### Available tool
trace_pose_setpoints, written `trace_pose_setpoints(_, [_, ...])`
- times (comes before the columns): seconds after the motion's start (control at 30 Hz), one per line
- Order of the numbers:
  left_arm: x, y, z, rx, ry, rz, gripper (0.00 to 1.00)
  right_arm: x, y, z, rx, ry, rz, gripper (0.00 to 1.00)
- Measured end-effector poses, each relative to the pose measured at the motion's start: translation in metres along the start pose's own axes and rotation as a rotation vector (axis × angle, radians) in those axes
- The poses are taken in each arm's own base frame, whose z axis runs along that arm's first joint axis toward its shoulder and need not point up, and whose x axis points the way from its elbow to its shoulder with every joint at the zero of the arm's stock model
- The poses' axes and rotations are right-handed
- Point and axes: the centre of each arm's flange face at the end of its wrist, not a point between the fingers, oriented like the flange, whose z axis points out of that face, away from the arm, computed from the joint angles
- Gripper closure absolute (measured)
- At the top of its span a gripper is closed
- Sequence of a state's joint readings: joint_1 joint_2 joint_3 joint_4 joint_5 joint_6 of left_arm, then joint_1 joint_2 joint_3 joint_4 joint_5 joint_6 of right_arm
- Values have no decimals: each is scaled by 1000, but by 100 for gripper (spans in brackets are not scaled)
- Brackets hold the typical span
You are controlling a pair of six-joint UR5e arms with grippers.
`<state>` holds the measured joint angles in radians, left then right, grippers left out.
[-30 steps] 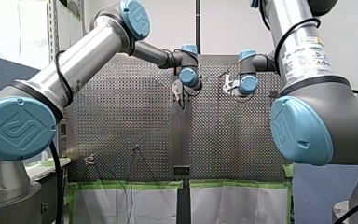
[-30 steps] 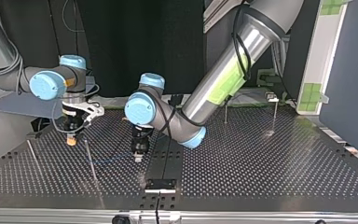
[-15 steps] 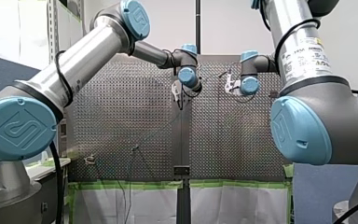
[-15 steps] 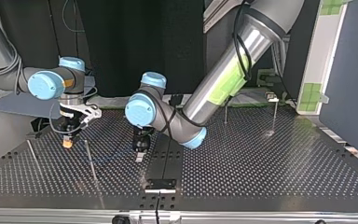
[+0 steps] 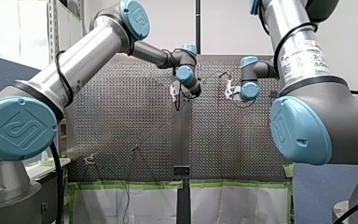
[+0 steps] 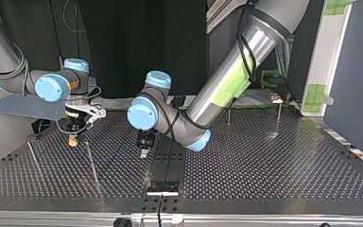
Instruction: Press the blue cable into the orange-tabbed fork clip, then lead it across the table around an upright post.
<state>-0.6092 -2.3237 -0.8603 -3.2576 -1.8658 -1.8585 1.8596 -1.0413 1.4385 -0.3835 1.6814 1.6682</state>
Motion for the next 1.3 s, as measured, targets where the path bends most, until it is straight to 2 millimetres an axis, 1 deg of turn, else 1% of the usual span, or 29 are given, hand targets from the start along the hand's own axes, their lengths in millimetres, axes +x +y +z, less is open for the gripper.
trace_pose_setpoints(0.13, [0, 2, 0, -14, -2, 1, 1, -7, 2, 1, -3, -12, -2, 100])
trace_pose_setpoints(0.27, [-1, 4, 0, -37, -9, 2, 1, -19, 5, 1, -8, -30, -8, 100])
trace_pose_setpoints(0.53, [-1, 5, 0, -50, -14, 1, 1, -32, 12, 3, -18, -51, -19, 100])
trace_pose_setpoints(0.63, [-1, 5, 0, -53, -15, 0, 1, -42, 15, 4, -23, -67, -27, 100])
trace_pose_setpoints(0.77, [-1, 6, 0, -64, -19, 1, 1, -61, 22, 6, -33, -97, -39, 100])
trace_pose_setpoints(0.97, [-2, 6, 0, -75, -37, -4, 1, -80, 34, 7, -51, -127, -49, 100])
trace_pose_setpoints(1.3, [-3, 4, 0, -73, -45, -6, 1, -96, 48, 9, -67, -135, -50, 100])
